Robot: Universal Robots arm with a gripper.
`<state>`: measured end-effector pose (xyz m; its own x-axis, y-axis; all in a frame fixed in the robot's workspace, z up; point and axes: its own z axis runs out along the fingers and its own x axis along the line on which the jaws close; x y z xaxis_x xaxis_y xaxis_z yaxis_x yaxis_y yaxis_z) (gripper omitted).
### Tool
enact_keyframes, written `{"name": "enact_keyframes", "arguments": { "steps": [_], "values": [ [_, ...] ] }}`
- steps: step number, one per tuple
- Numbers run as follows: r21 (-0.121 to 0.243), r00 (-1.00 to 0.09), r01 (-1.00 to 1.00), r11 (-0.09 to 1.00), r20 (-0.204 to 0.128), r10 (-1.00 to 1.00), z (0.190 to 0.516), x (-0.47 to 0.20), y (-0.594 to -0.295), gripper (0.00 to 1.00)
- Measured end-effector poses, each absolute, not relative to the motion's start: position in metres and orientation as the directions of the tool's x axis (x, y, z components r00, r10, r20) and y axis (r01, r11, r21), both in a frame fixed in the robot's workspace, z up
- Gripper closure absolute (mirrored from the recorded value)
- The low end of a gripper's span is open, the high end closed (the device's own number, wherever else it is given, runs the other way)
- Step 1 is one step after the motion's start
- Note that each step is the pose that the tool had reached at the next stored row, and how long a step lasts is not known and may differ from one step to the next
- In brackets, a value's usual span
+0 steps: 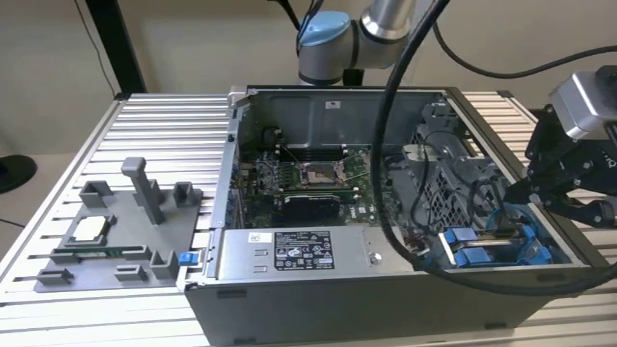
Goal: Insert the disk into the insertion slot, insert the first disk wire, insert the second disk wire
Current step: 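Insert the second disk wire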
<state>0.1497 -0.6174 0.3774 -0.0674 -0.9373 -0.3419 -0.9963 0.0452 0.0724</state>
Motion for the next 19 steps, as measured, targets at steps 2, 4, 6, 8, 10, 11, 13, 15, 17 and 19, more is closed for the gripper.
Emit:
{"name": "enact_keyframes", "arguments": {
  "steps": [2,4,6,8,10,11,13,15,17,19],
  "values": [
    [0.072,-0.067,-0.996,0.045,-0.342,-0.937,0.378,0.142,-0.617,1.0],
    [0.068,-0.066,-0.997,0.046,-0.342,-0.937,0.377,0.135,-0.617,1.0],
    [0.057,-0.062,-0.997,0.046,-0.343,-0.937,0.377,0.13,-0.617,1.0],
    [0.036,-0.055,-0.998,0.046,-0.344,-0.937,0.377,0.127,-0.617,1.0],
    [0.014,-0.048,-0.999,0.046,-0.342,-0.938,0.376,0.124,-0.617,1.0],
    [0.006,-0.045,-0.999,0.046,-0.338,-0.94,0.376,0.122,-0.617,1.0],
    [-0.007,-0.041,-0.999,0.046,-0.329,-0.943,0.376,0.118,-0.617,1.0],
    [-0.026,-0.035,-0.999,0.046,-0.322,-0.946,0.375,0.114,-0.617,1.0],
    [-0.046,-0.029,-0.998,0.045,-0.315,-0.949,0.374,0.11,-0.617,1.0],
    [-0.064,-0.023,-0.997,0.045,-0.307,-0.951,0.374,0.106,-0.617,1.0]
  ]
}}
